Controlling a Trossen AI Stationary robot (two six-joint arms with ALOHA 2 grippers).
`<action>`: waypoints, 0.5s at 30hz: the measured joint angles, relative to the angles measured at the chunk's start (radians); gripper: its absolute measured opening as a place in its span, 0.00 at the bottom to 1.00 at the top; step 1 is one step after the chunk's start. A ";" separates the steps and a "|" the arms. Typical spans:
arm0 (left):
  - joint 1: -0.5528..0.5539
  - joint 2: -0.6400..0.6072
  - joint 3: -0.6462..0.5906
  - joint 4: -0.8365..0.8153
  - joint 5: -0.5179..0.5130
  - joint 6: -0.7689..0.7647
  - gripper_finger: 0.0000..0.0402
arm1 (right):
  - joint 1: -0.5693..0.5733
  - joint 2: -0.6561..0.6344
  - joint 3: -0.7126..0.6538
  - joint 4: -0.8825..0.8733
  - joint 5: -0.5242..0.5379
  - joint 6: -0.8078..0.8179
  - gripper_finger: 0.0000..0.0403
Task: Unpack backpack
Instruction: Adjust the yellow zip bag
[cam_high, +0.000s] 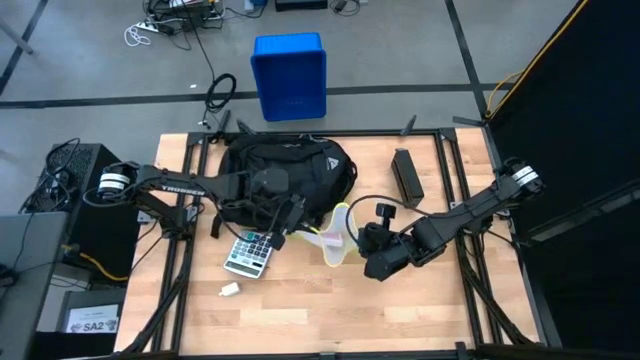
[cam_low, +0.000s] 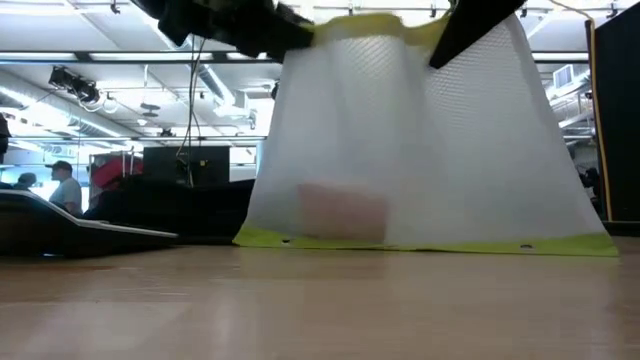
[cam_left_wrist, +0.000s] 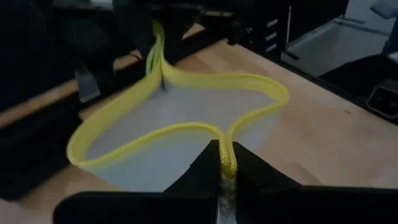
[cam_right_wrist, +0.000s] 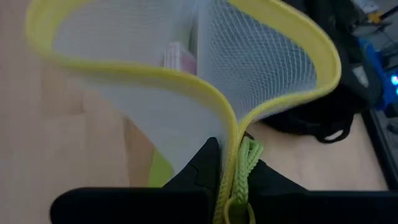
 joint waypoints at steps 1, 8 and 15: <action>-0.001 0.000 -0.014 0.005 0.000 -0.002 0.00 | 0.003 0.006 0.000 -0.001 0.001 0.008 0.00; -0.004 0.000 -0.115 0.107 -0.038 -0.074 0.00 | 0.013 0.078 0.000 0.003 -0.012 0.040 0.00; 0.013 0.000 -0.119 0.139 -0.101 -0.121 0.00 | -0.036 0.097 0.000 -0.026 -0.044 0.116 0.00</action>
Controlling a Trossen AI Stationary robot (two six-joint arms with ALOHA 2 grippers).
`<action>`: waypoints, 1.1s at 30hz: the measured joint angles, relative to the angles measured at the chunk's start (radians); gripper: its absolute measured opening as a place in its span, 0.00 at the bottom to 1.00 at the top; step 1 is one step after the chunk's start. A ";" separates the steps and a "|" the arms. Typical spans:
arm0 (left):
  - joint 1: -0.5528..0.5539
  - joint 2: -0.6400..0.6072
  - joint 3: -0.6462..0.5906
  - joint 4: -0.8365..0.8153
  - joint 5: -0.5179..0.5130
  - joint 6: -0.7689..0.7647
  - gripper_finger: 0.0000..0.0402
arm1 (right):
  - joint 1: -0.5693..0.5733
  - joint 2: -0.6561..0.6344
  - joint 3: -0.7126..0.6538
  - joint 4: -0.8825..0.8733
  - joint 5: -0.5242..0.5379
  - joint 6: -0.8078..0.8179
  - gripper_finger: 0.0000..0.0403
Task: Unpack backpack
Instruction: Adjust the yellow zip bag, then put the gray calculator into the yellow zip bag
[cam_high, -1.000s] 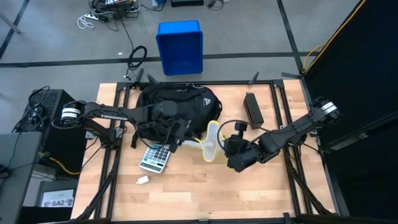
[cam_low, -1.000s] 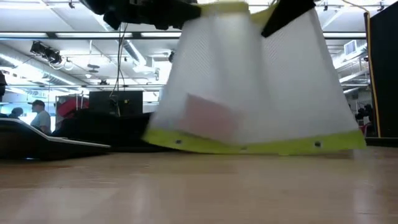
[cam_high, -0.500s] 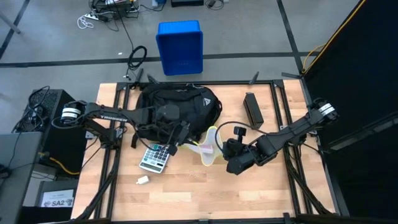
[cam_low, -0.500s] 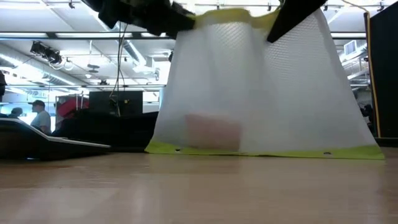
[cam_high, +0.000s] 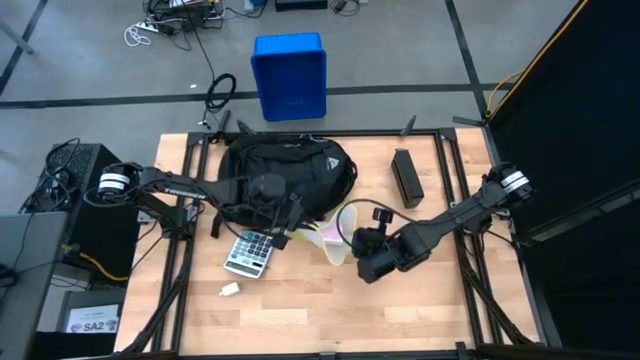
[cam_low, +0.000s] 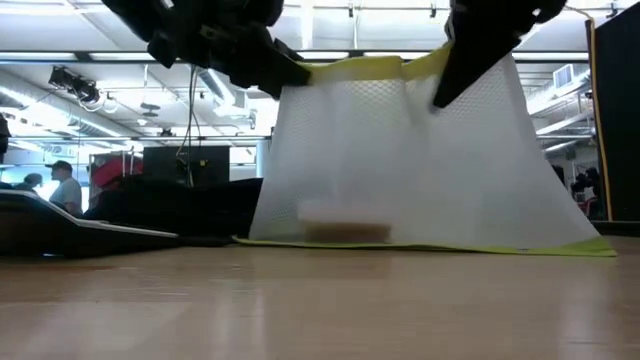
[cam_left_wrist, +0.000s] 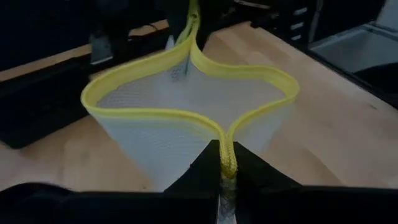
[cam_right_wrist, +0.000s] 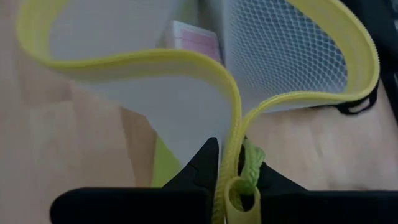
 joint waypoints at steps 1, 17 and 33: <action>0.006 -0.001 0.000 0.001 -0.004 -0.005 0.01 | -0.009 0.000 0.000 -0.003 -0.004 0.006 0.00; 0.032 -0.085 0.234 -0.560 -0.074 0.030 0.30 | -0.019 -0.006 0.000 -0.072 -0.023 0.030 0.00; -0.034 -0.193 0.123 -0.772 -0.146 -0.156 0.34 | -0.016 -0.006 0.000 -0.071 -0.070 0.034 0.00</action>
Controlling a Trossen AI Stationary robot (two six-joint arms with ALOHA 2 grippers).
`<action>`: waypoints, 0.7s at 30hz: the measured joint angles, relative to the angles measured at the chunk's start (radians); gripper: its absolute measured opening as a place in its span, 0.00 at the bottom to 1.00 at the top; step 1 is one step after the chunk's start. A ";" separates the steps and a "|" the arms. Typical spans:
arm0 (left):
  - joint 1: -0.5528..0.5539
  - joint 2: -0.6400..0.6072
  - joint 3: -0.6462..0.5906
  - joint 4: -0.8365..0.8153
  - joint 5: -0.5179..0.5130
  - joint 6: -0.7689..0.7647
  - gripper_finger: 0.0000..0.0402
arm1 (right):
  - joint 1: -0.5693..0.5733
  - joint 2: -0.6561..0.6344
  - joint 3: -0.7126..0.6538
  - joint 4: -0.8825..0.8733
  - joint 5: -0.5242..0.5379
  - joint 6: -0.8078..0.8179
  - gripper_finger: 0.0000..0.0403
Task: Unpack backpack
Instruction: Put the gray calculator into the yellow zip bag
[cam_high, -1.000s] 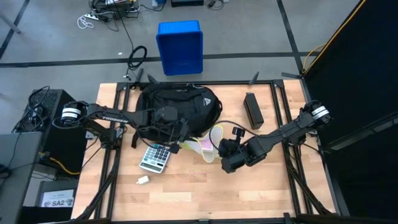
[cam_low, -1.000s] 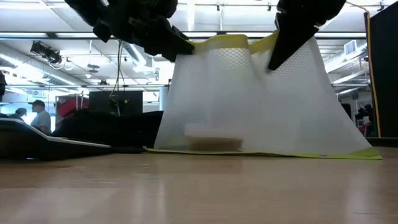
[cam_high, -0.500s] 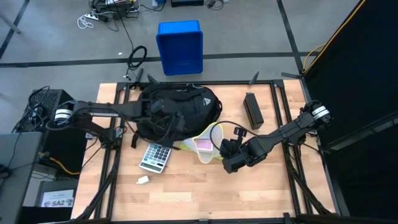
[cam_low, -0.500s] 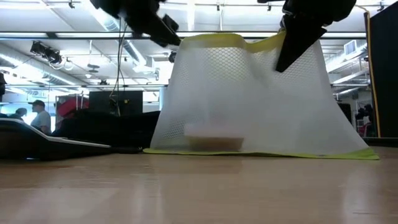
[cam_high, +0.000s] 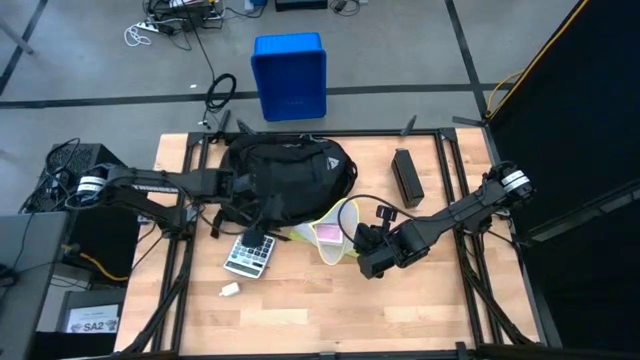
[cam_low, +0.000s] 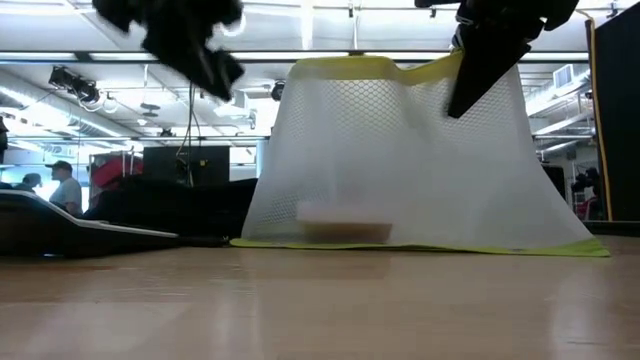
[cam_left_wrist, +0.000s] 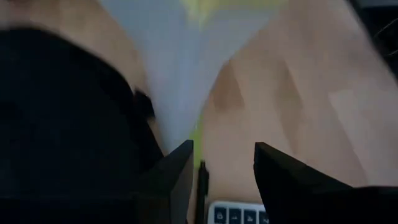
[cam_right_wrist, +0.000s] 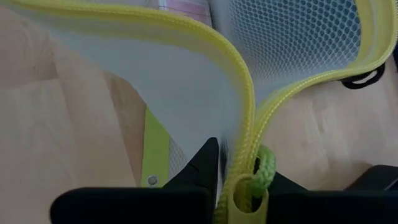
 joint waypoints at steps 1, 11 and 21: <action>-0.002 0.012 -0.023 0.005 -0.004 -0.007 0.34 | 0.000 0.000 0.000 0.000 -0.003 0.003 0.00; -0.065 0.058 -0.059 -0.057 -0.012 -0.062 0.34 | 0.000 0.000 0.000 0.001 -0.025 0.007 0.00; -0.405 0.048 0.055 -0.259 -0.185 -0.286 0.30 | -0.008 0.000 0.000 0.002 -0.031 0.013 0.00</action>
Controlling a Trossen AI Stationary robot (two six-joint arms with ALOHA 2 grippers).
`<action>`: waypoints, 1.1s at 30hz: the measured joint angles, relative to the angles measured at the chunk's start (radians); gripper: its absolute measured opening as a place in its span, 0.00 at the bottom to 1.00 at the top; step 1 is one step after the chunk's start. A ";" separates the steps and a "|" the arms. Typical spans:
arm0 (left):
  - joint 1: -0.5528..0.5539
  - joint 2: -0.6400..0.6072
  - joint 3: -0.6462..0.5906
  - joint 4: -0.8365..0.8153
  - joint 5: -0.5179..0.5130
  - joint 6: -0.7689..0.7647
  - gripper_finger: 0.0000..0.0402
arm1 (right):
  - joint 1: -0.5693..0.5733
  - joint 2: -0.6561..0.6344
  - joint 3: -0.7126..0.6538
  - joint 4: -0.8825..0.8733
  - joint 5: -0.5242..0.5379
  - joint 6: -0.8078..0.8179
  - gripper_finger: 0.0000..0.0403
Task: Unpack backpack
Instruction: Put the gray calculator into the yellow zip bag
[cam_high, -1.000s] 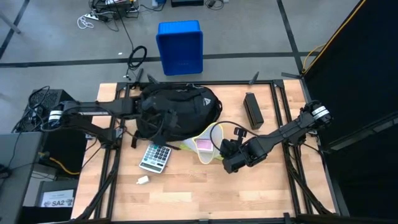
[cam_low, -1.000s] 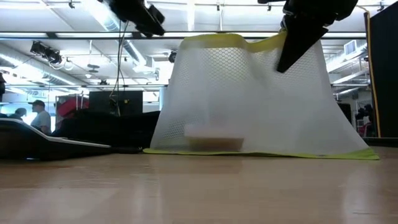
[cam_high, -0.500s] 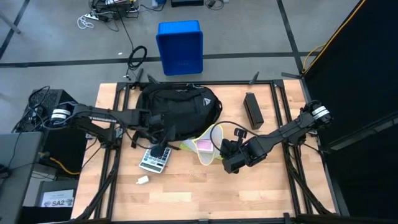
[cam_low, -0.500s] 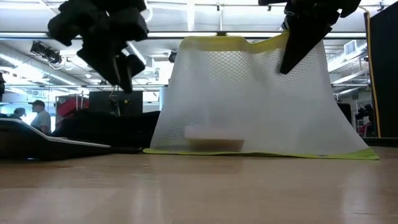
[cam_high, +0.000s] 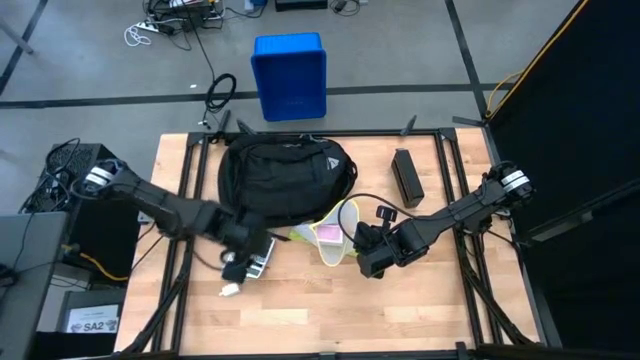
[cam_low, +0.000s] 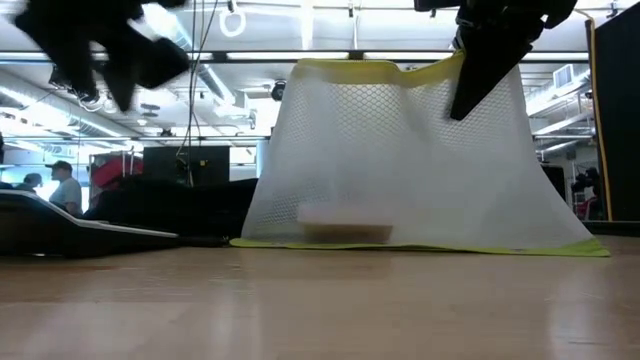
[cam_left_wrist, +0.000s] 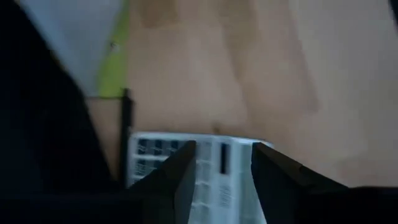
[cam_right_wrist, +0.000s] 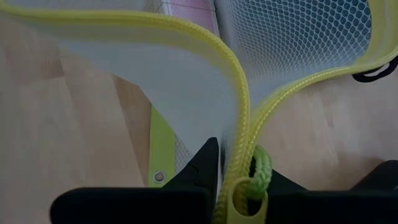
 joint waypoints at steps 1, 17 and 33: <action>-0.038 0.000 0.007 -0.010 -0.014 -0.033 0.30 | 0.000 0.000 0.000 0.001 0.000 0.000 0.00; -0.282 0.013 -0.007 -0.028 -0.219 -0.296 0.28 | -0.002 0.000 0.000 0.042 -0.029 0.008 0.00; -0.305 0.203 -0.017 -0.028 -0.246 -0.276 0.44 | -0.046 0.000 0.000 0.089 -0.051 0.019 0.00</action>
